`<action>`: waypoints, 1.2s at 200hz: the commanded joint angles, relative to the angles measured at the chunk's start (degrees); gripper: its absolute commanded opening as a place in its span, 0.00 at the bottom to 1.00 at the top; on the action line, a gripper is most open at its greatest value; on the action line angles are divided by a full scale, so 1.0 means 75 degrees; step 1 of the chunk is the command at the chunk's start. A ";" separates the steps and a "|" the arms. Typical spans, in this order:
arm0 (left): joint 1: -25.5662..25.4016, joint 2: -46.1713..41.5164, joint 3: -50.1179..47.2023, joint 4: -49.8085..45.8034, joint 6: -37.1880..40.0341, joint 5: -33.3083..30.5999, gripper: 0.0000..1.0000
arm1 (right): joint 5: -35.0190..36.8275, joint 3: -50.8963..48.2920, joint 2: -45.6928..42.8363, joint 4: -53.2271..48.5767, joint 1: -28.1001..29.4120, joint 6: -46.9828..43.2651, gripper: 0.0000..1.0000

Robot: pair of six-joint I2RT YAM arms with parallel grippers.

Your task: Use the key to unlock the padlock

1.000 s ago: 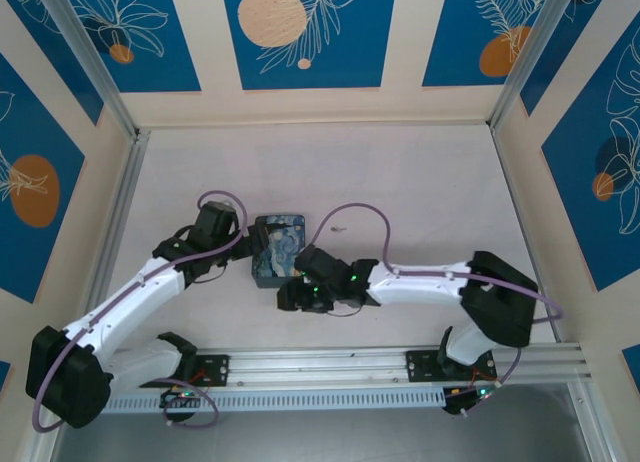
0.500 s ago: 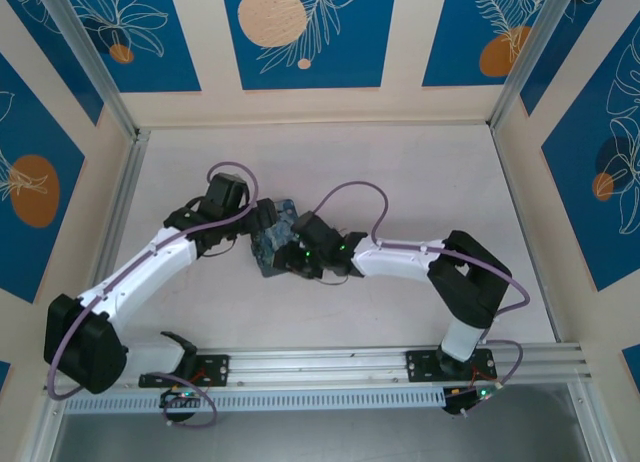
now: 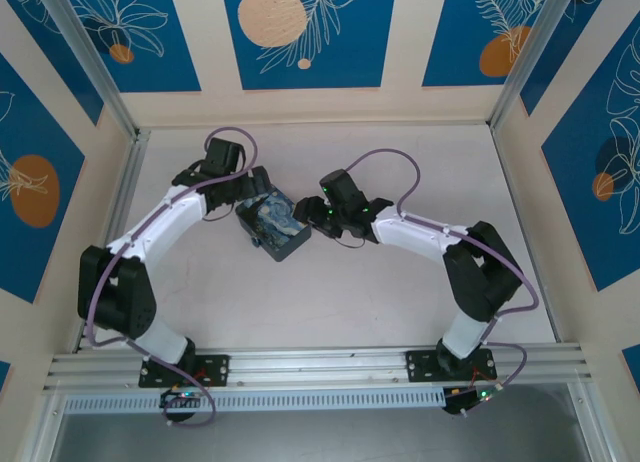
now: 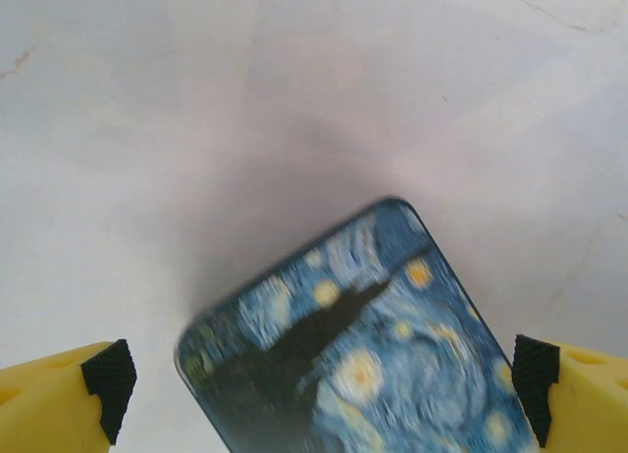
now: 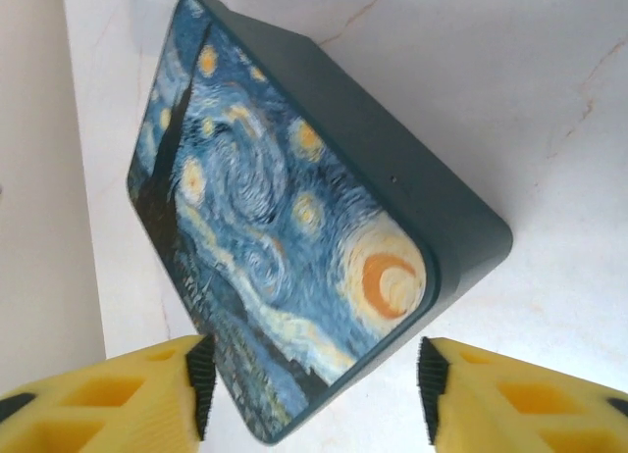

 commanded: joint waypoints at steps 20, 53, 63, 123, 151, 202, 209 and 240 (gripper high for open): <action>0.0513 0.1067 0.0620 0.0242 0.0683 0.0688 1.00 | -0.0039 -0.0907 -0.1079 -0.0430 -0.0388 -0.0284 0.70; 0.0528 0.1661 0.0751 0.0723 0.0766 0.1546 1.00 | -0.0411 -0.1190 -0.1263 -0.0251 -0.0503 -0.0298 0.71; 0.0528 0.1736 0.0702 0.0905 0.0723 0.1869 1.00 | -0.0519 -0.1115 -0.1166 -0.0241 -0.0504 -0.0324 0.72; 0.0528 0.1216 -0.0250 0.1704 0.0456 0.2770 1.00 | -0.1493 -0.0395 0.0096 0.0426 -0.0355 0.0009 0.71; 0.0533 0.0861 -0.0729 0.1980 0.0230 0.3021 1.00 | -0.1682 0.0069 0.0612 0.0556 -0.0295 0.0145 0.71; 0.0495 0.0096 -0.1722 0.2419 -0.0267 0.3093 1.00 | -0.1973 0.0625 0.1111 0.0723 -0.0357 0.0453 0.70; 0.0497 -0.0041 -0.1888 0.2475 -0.0377 0.3058 1.00 | -0.2025 0.0714 0.1193 0.0729 -0.0363 0.0486 0.70; 0.0450 -0.0737 -0.2822 0.2906 -0.1087 0.2870 1.00 | -0.2267 0.1259 0.1604 0.0577 -0.0387 0.0439 0.70</action>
